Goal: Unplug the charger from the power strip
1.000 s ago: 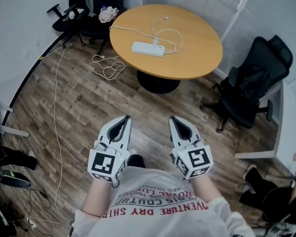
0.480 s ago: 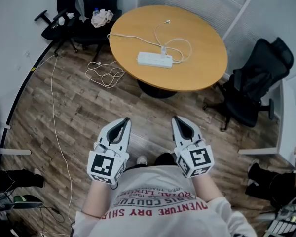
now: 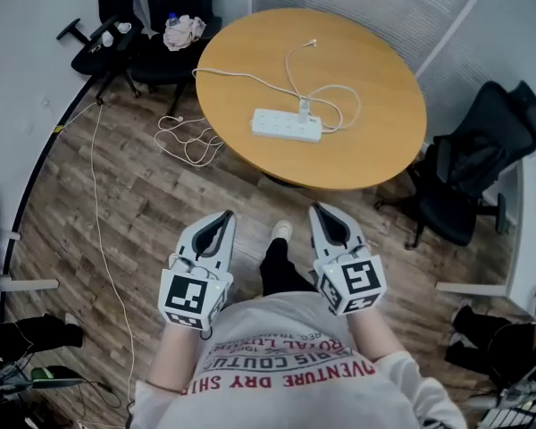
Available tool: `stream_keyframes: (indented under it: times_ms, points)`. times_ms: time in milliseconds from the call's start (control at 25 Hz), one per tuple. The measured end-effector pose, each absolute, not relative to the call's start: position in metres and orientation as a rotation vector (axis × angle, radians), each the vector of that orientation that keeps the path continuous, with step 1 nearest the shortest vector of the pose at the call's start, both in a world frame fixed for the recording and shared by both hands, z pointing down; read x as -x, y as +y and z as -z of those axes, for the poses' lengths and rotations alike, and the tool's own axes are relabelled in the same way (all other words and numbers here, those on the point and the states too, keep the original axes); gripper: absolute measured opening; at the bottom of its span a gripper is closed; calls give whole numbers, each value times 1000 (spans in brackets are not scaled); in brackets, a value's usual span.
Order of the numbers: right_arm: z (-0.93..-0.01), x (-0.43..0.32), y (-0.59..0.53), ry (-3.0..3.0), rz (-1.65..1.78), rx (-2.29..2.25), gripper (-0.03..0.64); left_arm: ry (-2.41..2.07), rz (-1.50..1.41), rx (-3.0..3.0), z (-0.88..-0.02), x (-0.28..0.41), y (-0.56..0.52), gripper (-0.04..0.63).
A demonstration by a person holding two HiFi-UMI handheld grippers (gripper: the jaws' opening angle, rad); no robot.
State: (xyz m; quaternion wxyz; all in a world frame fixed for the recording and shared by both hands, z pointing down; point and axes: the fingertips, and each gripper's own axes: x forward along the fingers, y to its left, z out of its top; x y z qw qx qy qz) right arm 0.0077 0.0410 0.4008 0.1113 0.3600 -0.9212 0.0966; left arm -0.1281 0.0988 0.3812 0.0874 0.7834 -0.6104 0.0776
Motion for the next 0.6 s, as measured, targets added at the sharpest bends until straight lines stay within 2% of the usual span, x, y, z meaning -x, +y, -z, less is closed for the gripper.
stream_keyframes:
  times_ms: [600]
  points:
    - [-434, 5, -184, -2637, -302, -1088, 29, -1737, -330, -2346, -402, 145, -127, 34]
